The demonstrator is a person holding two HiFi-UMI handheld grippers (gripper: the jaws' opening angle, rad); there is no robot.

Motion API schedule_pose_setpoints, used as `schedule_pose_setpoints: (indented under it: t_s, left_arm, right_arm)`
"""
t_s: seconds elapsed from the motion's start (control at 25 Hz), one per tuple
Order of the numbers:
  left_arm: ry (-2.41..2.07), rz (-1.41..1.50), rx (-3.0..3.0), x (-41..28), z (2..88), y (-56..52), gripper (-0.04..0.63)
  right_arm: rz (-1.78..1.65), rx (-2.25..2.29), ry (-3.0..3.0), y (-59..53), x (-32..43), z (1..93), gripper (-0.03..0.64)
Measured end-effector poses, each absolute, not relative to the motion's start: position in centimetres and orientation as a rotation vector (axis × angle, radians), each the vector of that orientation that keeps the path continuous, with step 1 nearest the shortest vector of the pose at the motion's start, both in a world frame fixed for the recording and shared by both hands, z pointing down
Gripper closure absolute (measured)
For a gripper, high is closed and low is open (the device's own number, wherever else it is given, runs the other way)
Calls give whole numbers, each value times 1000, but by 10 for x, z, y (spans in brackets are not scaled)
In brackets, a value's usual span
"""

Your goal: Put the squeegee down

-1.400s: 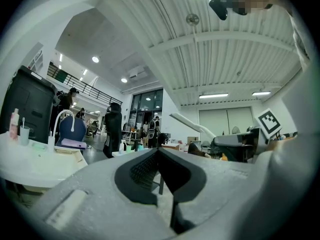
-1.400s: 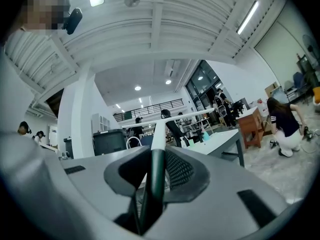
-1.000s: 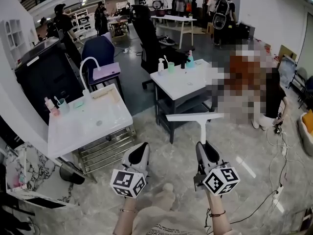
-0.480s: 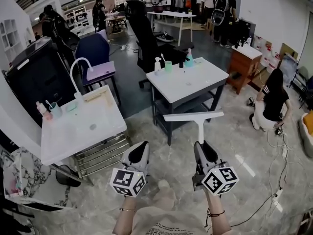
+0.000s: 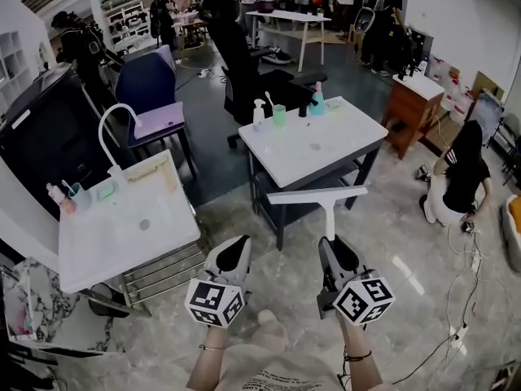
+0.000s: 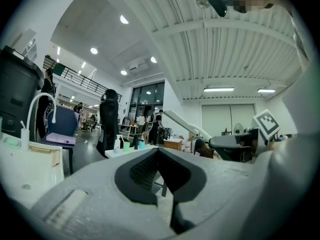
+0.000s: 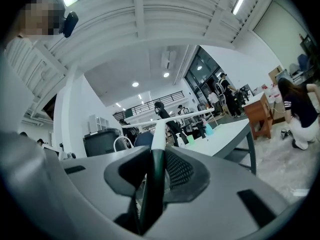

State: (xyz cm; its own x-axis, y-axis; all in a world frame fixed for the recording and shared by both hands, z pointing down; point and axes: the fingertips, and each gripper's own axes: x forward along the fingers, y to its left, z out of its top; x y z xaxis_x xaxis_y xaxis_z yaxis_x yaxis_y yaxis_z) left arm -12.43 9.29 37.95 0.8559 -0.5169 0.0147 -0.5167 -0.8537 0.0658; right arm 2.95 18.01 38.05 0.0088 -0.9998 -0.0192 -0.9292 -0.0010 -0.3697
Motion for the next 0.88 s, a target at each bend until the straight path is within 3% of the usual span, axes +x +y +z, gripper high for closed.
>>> schedule_pose_setpoints:
  t_s: [0.44,0.88]
  left_arm:
    - [-812,16,2923,-65,388,8,574]
    - [-874,6,2898,-65,395,-43,574]
  right_arm:
    - [-450,-2002,2014,90,86,391,520]
    - [-500,-1948,2044,25,95,398,520]
